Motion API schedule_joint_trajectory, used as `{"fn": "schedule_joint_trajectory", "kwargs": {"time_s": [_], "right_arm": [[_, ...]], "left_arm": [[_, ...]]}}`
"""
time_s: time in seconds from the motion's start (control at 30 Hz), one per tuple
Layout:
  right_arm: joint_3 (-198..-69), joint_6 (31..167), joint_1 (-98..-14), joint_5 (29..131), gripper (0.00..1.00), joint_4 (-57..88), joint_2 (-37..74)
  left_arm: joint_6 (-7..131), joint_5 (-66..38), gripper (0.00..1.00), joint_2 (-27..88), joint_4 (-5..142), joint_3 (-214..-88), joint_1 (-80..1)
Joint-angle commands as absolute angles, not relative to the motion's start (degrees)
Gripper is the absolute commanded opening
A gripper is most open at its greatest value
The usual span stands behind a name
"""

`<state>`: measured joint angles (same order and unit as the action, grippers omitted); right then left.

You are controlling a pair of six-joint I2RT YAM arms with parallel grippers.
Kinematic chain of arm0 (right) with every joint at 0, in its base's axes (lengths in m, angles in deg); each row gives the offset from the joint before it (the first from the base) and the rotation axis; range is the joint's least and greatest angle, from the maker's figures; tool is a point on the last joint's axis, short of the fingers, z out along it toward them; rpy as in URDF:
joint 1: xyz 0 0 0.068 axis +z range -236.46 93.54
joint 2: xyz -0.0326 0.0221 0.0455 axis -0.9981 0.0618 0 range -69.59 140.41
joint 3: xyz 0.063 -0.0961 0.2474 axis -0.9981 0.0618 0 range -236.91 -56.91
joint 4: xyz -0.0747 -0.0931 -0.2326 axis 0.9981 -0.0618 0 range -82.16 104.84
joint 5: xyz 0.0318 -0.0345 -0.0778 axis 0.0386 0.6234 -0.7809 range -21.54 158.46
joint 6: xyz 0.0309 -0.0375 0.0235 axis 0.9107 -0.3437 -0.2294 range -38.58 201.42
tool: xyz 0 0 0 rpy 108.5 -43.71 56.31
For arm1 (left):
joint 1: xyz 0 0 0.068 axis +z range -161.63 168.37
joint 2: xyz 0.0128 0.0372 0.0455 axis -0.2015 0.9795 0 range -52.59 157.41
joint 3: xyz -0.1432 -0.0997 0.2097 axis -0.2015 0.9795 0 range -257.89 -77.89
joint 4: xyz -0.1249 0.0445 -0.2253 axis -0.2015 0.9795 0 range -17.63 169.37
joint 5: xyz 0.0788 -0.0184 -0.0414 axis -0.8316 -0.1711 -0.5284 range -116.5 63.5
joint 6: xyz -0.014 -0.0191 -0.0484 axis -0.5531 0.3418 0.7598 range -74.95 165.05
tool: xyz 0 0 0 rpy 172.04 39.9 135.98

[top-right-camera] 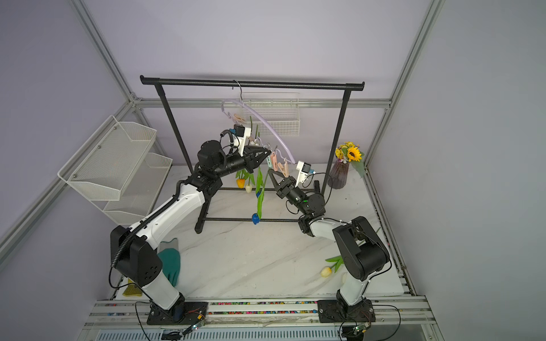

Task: Dry the flowers on a clothes hanger
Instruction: Clamp the flower onto the hanger.

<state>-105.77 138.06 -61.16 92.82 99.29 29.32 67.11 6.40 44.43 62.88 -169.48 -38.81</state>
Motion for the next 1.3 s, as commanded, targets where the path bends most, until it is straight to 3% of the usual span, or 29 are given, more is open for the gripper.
{"fn": "schedule_joint_trajectory", "kwargs": {"time_s": [0.0, 0.1, 0.2, 0.27, 0.63, 0.9, 1.27], "right_arm": [[-106.8, 138.7, -60.7, 92.5, 0.0, 101.9, 29.8], [-106.9, 138.6, -60.7, 92.5, 0.0, 101.9, 29.9], [-106.6, 138.4, -60.6, 92.3, 0.0, 101.9, 30.1], [-106.4, 138.3, -60.7, 92.2, 0.0, 101.9, 30.1], [-105.6, 137.3, -60.7, 91.3, 0.0, 101.9, 30.4], [-104.4, 135.6, -60.7, 90.9, 0.0, 101.8, 30.6], [-101.4, 132.2, -60.6, 90.8, 0.25, 101.4, 31.0]], "left_arm": [[68.5, 6.1, 0.0, 44.8, 61.0, -170.3, -39.0], [68.3, 6.1, 0.0, 44.6, 61.0, -170.4, -39.0], [68.2, 6.2, 0.22, 44.5, 60.9, -170.4, -39.0], [68.1, 6.2, 0.31, 44.4, 61.0, -170.5, -39.0], [67.1, 5.9, 0.58, 43.4, 62.4, -171.0, -39.0], [66.2, 5.5, 0.71, 41.2, 64.9, -169.5, -38.4], [66.3, 4.2, 0.78, 35.9, 66.0, -163.2, -36.4]]}}
